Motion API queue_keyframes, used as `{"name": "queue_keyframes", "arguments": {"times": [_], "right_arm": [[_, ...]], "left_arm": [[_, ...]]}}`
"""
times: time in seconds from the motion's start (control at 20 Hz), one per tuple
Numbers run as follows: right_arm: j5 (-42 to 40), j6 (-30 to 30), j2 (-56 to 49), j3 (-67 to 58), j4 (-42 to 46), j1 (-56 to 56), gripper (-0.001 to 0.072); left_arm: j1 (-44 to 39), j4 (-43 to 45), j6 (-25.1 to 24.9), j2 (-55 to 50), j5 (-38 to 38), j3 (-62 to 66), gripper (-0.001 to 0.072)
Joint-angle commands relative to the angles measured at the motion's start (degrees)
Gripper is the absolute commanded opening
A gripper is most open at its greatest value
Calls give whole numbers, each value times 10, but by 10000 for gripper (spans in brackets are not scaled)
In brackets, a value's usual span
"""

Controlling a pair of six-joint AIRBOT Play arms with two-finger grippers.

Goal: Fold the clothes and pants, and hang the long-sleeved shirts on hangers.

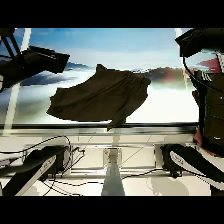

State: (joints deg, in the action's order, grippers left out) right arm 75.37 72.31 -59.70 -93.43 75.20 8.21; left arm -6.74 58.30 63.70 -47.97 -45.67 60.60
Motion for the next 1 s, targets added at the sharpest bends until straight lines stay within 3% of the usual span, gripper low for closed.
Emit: {"name": "queue_keyframes", "arguments": {"times": [0.0,0.2,0.4,0.65,0.95], "right_arm": [[0,0,0,0,0,0,12],[-4,-1,0,0,0,0,11],[-103,0,0,0,0,0,12],[-158,8,0,0,-6,0,13],[82,5,-9,81,-2,0,11]], "left_arm": [[1,0,0,0,0,0,696],[1,0,0,0,0,0,695],[1,0,0,0,0,0,695],[1,0,0,0,0,0,696],[0,0,0,-1,0,0,695]]}}
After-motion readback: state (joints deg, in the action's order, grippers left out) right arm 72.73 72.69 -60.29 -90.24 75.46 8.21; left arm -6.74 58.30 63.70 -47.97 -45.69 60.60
